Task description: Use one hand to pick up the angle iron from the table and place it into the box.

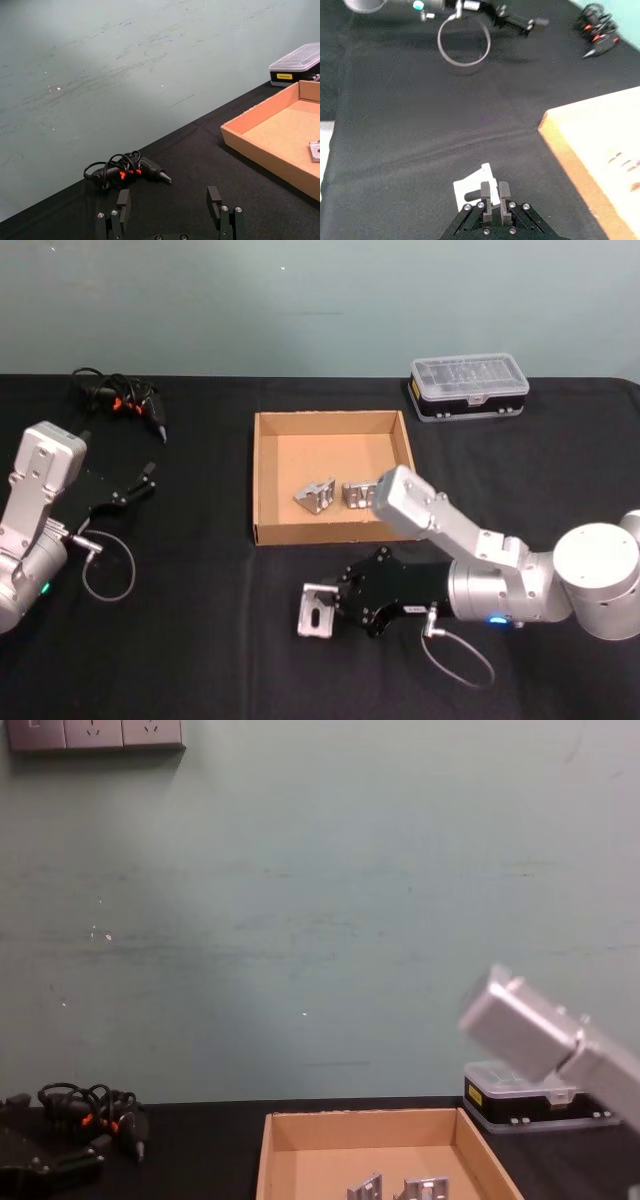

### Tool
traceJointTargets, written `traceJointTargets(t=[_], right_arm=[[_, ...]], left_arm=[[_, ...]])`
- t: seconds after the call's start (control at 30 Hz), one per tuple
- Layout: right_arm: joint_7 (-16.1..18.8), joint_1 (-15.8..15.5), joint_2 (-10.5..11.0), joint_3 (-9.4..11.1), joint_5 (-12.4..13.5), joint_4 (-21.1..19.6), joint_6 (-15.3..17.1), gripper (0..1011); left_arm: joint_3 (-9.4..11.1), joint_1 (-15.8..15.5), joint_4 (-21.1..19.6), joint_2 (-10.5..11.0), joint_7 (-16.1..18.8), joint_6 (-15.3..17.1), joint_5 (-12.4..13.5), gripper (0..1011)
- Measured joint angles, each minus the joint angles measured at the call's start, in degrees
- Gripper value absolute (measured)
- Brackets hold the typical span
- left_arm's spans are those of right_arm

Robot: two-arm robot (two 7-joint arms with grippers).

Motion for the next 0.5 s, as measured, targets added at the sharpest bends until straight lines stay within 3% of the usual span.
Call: traceJointTargets(t=[0.3, 0.5], right_arm=[[-3.5, -2.5, 1.8, 4.7, 3.2, -4.7, 0.0, 108], [-10.0, -4.4, 1.3, 10.0, 5.4, -6.1, 0.7, 108]], left_arm=[[0.0, 0.0, 0.0, 0.0, 0.0, 0.0, 0.0, 1000], [0.0, 0.0, 0.0, 0.0, 0.0, 0.0, 0.0, 1000]])
